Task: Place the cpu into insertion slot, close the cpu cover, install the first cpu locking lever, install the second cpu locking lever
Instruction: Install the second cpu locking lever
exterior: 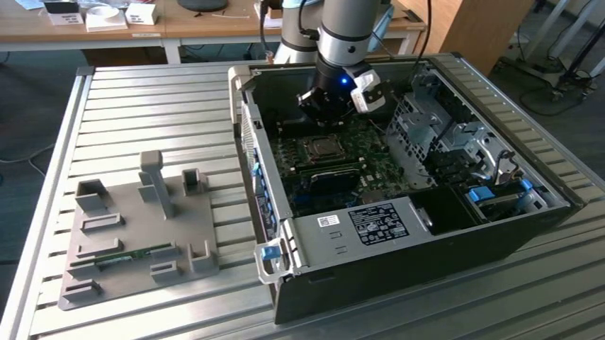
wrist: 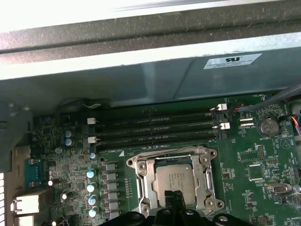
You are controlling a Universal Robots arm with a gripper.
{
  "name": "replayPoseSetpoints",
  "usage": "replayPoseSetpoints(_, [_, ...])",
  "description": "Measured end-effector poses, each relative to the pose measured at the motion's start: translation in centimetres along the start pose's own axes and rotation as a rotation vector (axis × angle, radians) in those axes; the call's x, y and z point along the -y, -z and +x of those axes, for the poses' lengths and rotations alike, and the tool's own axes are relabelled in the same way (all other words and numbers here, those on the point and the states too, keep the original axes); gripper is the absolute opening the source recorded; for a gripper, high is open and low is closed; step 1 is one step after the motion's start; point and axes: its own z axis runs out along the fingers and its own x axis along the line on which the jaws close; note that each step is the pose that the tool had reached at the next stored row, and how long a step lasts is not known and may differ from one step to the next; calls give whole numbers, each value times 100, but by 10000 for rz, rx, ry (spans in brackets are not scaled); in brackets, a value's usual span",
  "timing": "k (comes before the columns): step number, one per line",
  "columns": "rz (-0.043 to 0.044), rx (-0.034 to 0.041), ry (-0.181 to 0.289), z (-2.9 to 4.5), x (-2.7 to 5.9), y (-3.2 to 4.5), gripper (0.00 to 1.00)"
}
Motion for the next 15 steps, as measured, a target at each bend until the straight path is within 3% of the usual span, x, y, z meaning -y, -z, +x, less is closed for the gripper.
replayPoseSetpoints(8, [4,0,2,0,1,1,11])
replayPoseSetpoints(15, [5,0,1,-11,60,6,11])
